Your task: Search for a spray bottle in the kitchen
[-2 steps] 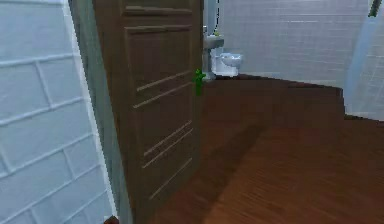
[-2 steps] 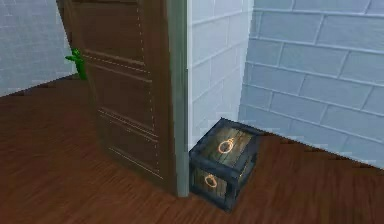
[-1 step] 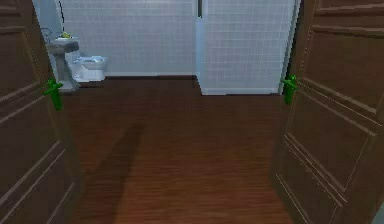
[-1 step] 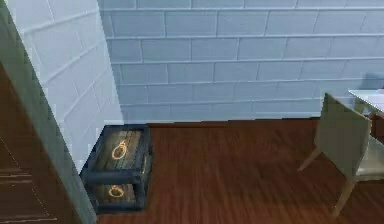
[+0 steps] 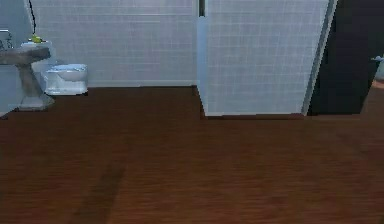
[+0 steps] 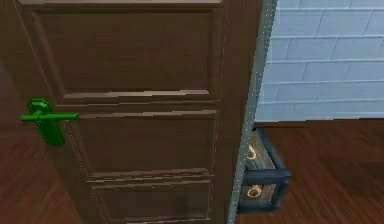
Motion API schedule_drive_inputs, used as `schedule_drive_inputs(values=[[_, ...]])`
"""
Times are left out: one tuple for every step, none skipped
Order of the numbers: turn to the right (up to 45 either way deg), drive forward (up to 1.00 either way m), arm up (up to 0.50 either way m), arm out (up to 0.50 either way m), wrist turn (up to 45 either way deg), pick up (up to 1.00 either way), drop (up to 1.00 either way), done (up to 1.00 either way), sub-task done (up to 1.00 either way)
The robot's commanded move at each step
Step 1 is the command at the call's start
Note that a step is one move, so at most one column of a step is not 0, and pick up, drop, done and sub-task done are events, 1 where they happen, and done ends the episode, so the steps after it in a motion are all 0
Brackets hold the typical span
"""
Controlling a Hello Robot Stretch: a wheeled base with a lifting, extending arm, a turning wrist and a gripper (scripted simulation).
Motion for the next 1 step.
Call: schedule_drive_inputs(values=[[0.0, 0.95, 0.0, 0.0, 0.0, 0.0, 0.0, 0.0, 0.0]])
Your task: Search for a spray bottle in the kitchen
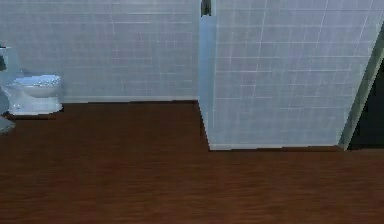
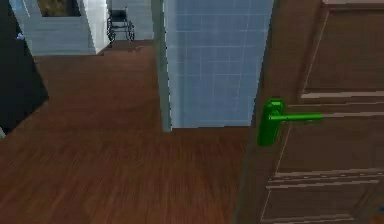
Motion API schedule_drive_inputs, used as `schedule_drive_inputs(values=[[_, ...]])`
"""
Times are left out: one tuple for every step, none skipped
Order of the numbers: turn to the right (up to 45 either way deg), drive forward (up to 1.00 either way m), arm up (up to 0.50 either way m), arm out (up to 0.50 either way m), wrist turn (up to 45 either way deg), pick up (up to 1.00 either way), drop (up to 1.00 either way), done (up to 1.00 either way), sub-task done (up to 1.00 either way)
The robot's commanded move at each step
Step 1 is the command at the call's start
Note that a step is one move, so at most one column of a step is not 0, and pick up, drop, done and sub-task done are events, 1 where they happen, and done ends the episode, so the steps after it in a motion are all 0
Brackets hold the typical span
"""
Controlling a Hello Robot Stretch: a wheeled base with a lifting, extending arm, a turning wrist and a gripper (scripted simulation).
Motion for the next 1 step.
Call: schedule_drive_inputs(values=[[45.0, 0.0, 0.0, 0.0, 0.0, 0.0, 0.0, 0.0, 0.0]])
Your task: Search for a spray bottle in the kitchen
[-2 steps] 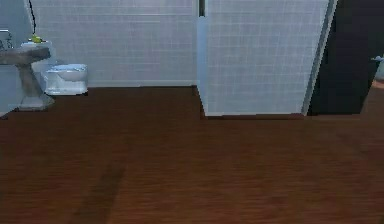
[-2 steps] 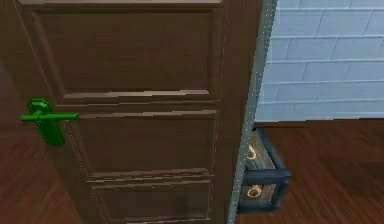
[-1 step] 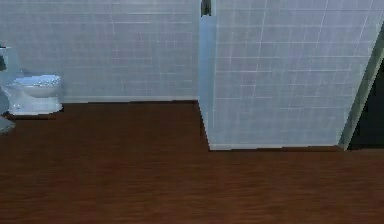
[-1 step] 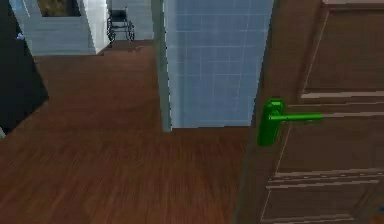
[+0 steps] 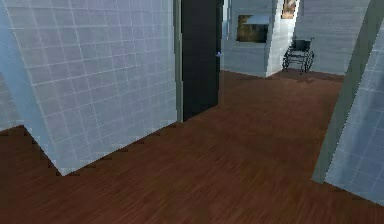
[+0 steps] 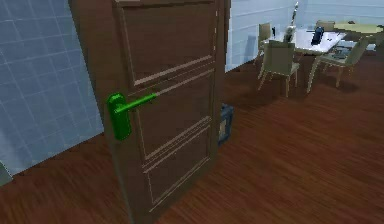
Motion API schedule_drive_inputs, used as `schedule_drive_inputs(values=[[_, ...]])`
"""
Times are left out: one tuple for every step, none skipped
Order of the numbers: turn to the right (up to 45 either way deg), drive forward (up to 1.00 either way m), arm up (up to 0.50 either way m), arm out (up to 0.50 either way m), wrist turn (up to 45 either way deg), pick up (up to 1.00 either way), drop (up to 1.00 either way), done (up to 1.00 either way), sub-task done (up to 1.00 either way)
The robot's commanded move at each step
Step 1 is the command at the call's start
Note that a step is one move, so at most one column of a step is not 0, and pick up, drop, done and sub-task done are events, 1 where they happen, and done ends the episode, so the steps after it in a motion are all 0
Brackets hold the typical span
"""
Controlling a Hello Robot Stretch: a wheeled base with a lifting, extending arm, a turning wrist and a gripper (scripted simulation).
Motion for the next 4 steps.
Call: schedule_drive_inputs(values=[[9.0, 0.0, 0.0, 0.0, 0.0, 0.0, 0.0, 0.0, 0.0], [0.0, 0.45, 0.0, 0.0, 0.0, 0.0, 0.0, 0.0, 0.0], [9.0, 0.0, 0.0, 0.0, 0.0, 0.0, 0.0, 0.0, 0.0], [0.0, 1.0, 0.0, 0.0, 0.0, 0.0, 0.0, 0.0, 0.0]])
